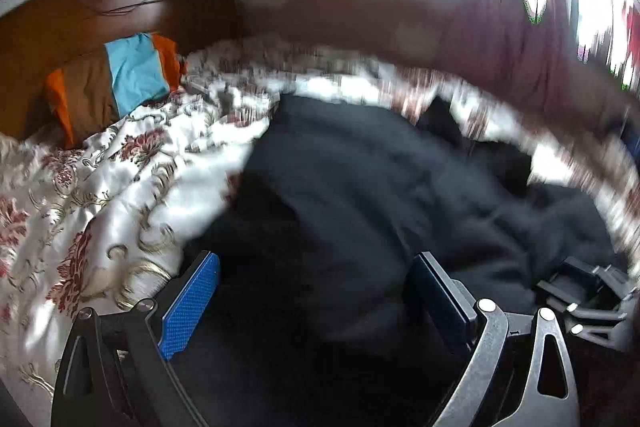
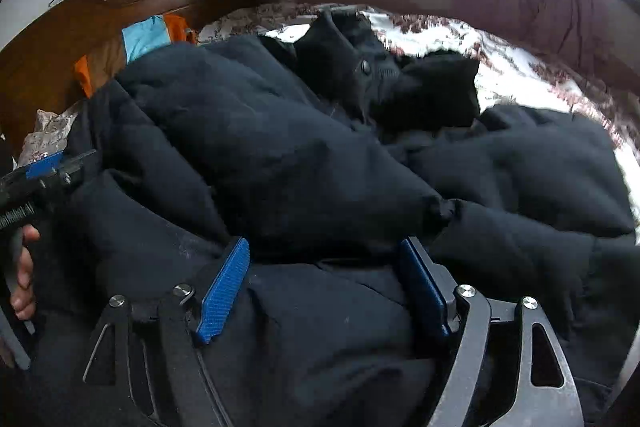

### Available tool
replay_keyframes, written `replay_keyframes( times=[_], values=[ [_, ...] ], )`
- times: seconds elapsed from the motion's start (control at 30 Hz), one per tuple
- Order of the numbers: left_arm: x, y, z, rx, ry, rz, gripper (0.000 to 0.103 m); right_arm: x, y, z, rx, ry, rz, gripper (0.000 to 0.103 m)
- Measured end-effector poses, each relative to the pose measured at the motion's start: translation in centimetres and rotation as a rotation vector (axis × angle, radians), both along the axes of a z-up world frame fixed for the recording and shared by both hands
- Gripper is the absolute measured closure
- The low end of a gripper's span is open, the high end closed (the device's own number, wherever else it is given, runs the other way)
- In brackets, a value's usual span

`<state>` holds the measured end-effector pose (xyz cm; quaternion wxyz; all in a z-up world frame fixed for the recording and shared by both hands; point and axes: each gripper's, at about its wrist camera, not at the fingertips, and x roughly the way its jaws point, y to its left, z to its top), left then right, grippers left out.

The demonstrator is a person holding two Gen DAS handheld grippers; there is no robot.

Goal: Fold large clothes

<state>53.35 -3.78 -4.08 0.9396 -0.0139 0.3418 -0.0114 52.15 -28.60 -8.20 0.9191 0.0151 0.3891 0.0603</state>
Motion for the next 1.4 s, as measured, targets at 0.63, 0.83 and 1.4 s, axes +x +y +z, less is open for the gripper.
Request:
replay_keyframes(
  times=[0.63,0.83,1.4],
  values=[
    [-0.2,-1.7,-2.0,0.194,-0.078,0.028,0.000,0.6,1.2,-1.6,-0.077,0.006,-0.022,0.022],
    [-0.2,-1.7,-2.2,0.181,-0.080,0.023,0.000,0.6,1.0,-1.6,-0.076,0.006,-0.021,0.022],
    [-2.8,-1.0,1.2,-0.068,-0.069,-0.071,0.000,-4.2,-4.4,4.9,0.193,-0.219,-0.051,0.015]
  ],
)
